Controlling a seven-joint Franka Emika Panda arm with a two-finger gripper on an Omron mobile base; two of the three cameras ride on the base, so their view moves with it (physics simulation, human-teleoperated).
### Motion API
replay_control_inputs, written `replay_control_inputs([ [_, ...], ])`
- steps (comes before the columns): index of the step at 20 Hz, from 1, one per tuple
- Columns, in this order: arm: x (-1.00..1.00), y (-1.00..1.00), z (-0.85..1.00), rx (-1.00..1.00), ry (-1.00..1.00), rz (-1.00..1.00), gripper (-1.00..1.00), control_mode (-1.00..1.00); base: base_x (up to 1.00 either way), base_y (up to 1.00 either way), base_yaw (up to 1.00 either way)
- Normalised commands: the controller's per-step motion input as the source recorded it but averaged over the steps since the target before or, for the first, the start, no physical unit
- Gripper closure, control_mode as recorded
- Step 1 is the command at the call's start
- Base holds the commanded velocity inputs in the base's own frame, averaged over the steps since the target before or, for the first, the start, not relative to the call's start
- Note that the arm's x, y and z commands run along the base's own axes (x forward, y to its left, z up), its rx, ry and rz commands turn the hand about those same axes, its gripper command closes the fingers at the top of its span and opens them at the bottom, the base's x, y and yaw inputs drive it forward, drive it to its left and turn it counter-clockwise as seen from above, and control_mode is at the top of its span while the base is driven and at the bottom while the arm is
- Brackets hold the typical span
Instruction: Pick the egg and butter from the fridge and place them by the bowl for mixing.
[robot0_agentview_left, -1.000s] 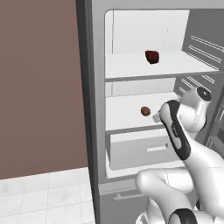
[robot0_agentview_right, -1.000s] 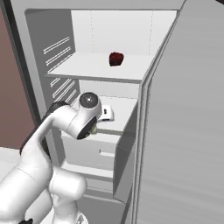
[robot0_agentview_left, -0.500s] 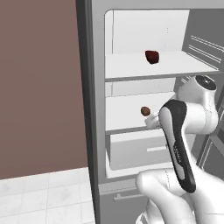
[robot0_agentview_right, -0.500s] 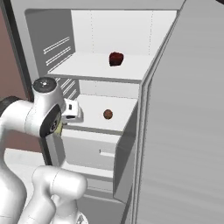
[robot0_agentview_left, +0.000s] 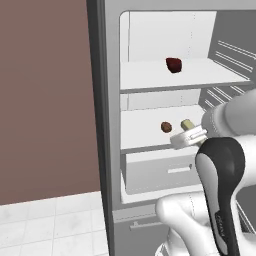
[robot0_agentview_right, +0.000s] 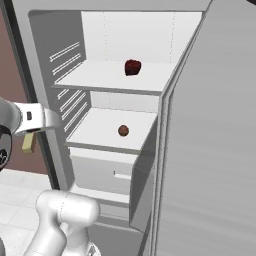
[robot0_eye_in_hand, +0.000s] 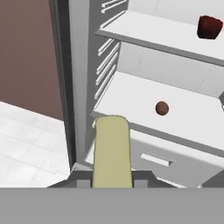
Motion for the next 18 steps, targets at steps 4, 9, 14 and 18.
replay_control_inputs([
  [4, -0.26, 0.05, -0.04, 0.0, 0.04, 0.01, 1.0, -1.0, 0.0, 0.0, 0.0],
  [9, 0.0, 0.0, 0.0, 0.0, 0.0, 0.0, 1.0, 1.0, -1.0, 0.42, 0.1],
  [14, 0.0, 0.0, 0.0, 0.0, 0.0, 0.0, 1.0, 1.0, -0.63, 0.75, 0.59],
  [18, 0.0, 0.0, 0.0, 0.0, 0.0, 0.0, 1.0, 1.0, -0.13, 0.62, 0.85],
])
